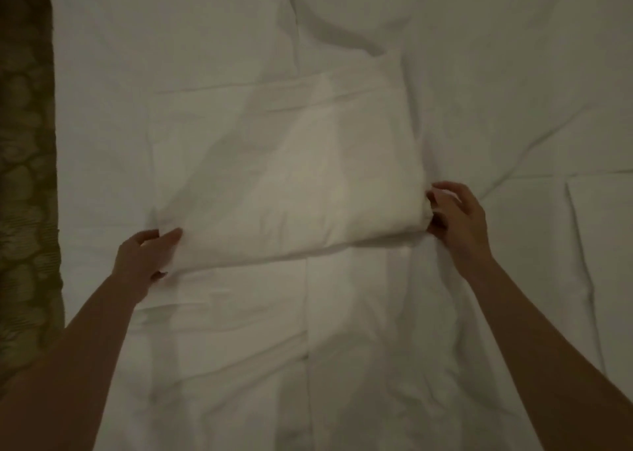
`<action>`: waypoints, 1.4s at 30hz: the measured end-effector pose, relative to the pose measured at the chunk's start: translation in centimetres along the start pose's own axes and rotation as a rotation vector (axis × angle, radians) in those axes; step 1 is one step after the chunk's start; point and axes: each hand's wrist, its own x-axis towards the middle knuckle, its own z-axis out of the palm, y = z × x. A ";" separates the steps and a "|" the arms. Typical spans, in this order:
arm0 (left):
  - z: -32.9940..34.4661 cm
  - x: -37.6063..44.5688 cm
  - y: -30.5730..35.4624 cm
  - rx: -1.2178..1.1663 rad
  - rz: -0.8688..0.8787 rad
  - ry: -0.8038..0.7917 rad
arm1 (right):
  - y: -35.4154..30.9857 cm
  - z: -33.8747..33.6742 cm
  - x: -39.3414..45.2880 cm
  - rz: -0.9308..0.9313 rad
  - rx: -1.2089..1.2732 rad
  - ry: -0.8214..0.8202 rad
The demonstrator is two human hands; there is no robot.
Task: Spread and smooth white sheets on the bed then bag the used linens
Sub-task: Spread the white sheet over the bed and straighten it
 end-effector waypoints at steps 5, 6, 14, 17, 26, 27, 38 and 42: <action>0.0 -1.6 -3.7 -0.261 0.114 0.063 | -0.6 -1.1 -0.9 0.067 -0.259 -0.197; 0.3 -1.9 -4.0 -0.293 0.110 0.048 | -0.8 -1.3 -0.7 0.072 -0.301 -0.239; 0.1 -2.9 -4.5 -0.453 0.009 -0.079 | -1.4 -3.1 -0.3 -0.005 -0.450 -0.283; -0.2 -3.1 -4.8 -0.526 0.026 -0.079 | -0.5 -4.0 -1.3 0.097 -0.141 -0.252; 0.2 -3.1 -5.7 -0.591 0.013 -0.122 | -1.2 -3.0 -1.4 0.111 -0.145 -0.216; 0.1 -3.1 -5.7 -0.602 0.013 -0.121 | -1.0 -3.1 -1.5 0.117 -0.082 -0.184; 0.6 -2.9 -5.8 -0.667 -0.079 -0.012 | 0.5 -1.8 -1.1 0.150 -0.165 -0.139; 0.8 -5.1 -5.6 -0.658 -0.003 0.112 | -1.3 -0.4 -0.7 -0.075 -0.272 0.006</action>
